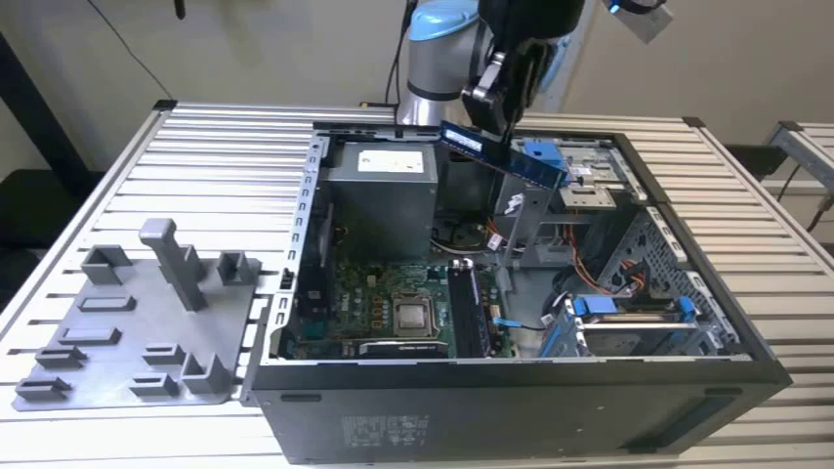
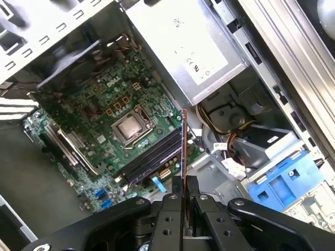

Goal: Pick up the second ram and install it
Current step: 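Insert the second ram into the second slot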

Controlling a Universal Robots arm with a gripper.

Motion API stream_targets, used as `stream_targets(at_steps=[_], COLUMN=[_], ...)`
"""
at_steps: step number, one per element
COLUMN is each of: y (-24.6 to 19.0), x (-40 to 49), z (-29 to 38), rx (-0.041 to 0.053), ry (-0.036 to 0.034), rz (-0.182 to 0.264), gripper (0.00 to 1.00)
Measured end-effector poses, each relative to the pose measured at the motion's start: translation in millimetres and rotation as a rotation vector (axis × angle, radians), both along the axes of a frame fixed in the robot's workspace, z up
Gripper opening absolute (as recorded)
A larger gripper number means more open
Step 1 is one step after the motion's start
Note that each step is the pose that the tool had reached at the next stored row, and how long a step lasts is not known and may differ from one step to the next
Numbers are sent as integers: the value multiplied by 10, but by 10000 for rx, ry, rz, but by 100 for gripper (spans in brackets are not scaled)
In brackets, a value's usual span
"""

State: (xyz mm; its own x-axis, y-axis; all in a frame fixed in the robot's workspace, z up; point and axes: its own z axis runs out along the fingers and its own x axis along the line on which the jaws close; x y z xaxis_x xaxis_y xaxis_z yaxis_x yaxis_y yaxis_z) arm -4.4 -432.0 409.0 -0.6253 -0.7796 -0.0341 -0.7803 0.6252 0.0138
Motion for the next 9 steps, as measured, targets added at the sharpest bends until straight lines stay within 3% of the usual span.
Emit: stream_targets(at_steps=[9], y=[-1], x=[0], z=[-12], rx=[0], ry=[0], rz=[-1246], gripper=[14])
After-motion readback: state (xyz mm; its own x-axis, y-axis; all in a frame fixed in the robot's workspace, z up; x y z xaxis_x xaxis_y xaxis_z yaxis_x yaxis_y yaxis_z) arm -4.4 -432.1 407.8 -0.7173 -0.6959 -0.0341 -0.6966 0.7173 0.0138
